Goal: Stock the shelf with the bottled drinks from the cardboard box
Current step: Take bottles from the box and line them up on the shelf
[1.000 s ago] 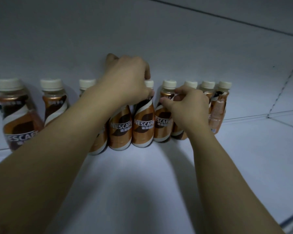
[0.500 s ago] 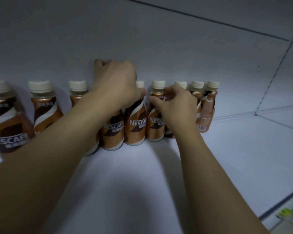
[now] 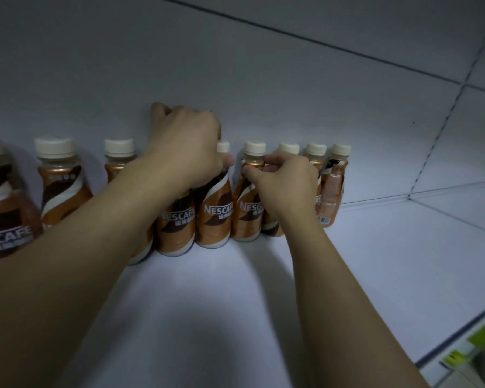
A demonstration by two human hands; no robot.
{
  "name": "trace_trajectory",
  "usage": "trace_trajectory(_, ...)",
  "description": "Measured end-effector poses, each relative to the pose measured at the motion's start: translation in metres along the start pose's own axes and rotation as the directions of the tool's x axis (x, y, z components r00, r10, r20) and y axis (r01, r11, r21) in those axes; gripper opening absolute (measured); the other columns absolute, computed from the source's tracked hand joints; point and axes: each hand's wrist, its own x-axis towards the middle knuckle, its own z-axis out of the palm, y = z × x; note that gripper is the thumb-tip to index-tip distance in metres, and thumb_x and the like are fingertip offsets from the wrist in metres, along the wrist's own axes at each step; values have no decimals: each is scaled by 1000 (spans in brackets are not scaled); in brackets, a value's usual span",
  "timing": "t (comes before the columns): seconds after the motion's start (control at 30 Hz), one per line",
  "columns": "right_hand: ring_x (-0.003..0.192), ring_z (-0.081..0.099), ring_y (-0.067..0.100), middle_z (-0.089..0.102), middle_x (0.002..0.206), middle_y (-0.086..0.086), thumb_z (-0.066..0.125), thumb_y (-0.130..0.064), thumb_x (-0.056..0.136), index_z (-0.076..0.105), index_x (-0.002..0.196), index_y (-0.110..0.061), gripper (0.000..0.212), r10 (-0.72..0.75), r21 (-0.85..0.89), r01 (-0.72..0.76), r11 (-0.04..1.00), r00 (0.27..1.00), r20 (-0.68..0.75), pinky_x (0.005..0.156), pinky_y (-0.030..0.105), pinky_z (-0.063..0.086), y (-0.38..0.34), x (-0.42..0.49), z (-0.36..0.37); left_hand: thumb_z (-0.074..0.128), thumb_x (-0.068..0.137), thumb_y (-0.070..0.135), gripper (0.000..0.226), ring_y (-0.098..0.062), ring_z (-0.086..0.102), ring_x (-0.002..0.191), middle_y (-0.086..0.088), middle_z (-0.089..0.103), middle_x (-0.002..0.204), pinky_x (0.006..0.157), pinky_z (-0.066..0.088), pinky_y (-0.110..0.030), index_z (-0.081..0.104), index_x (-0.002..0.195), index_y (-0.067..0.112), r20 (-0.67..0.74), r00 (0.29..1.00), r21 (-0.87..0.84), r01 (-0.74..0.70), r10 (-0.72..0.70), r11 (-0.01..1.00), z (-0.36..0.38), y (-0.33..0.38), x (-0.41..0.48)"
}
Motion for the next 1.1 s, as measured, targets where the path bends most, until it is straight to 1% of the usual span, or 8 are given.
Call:
trace_trajectory(0.17, 73, 67, 8, 70, 77, -7, 77, -35, 76, 74, 99, -18, 29, 30, 17, -31, 999, 998, 50, 70, 35, 59, -4, 0, -8, 57, 82, 50, 47, -33, 52, 102, -14, 57, 108, 92, 30, -44, 60, 111, 13, -67, 996, 72, -53, 58, 996, -3, 14, -5)
trace_trajectory(0.27, 78, 69, 13, 74, 83, -2, 73, -36, 80, 74, 97, -15, 28, 11, 34, -14, 999, 996, 89, 72, 36, 59, -1, 0, -19, 54, 83, 49, 52, -35, 50, 108, -17, 54, 117, 96, 31, -46, 55, 121, 12, -107, 987, 39, -119, 122, 992, -2, 31, -7)
trace_trajectory(0.33, 80, 68, 9, 73, 80, -8, 69, -39, 80, 76, 93, -17, 26, -28, -10, 28, 1000, 999, 22, 68, 22, 53, 1, 8, -30, 53, 84, 47, 52, -34, 49, 111, -15, 54, 120, 102, 29, -47, 54, 124, 12, -117, 982, 14, -150, 150, 989, -2, 39, -5)
trace_trajectory(0.4, 68, 65, 1, 68, 64, -15, 64, -39, 80, 75, 76, -23, 20, -52, 0, 52, 999, 998, -47, 57, 16, 45, 3, 20, -42, 52, 86, 45, 50, -33, 49, 112, -14, 55, 121, 104, 28, -47, 54, 124, 13, -123, 977, -33, -179, 174, 983, -3, 45, -4)
trace_trajectory(0.53, 61, 61, 0, 66, 63, -13, 59, -36, 85, 70, 73, -26, 18, -25, 94, 41, 995, 985, -174, 53, 19, 43, 12, 49, -61, 57, 85, 45, 51, -31, 49, 115, -9, 55, 126, 101, 32, -46, 51, 130, 21, -60, 978, -112, -204, 198, 973, -1, 59, 7)
trace_trajectory(0.7, 69, 60, 1, 66, 72, -11, 52, -36, 92, 68, 79, -26, 23, 43, 218, 41, 975, 928, -369, 57, 13, 40, 38, 59, -58, 60, 83, 48, 55, -29, 44, 120, -6, 53, 131, 99, 27, -45, 48, 133, 31, 68, 973, -6, -221, 221, 975, 0, 80, 32)
trace_trajectory(0.9, 87, 56, 11, 67, 100, -4, 48, -51, 90, 67, 105, -21, 38, 16, -67, -36, 997, 961, -276, 72, 24, 35, 77, 50, -49, 62, 86, 37, 42, -27, 44, 118, -4, 59, 122, 99, 23, -45, 52, 127, 34, 192, 940, -92, -269, 283, 959, 9, 98, 46)
trace_trajectory(1.1, 88, 62, 17, 67, 92, -5, 60, -50, 85, 65, 110, -22, 38, -25, -194, 7, 981, 996, -90, 69, 26, 39, 83, 48, -42, 64, 87, 30, 40, -26, 47, 116, -1, 60, 119, 101, 23, -44, 52, 125, 34, 142, 915, -98, -366, 377, 925, 18, 87, 52)
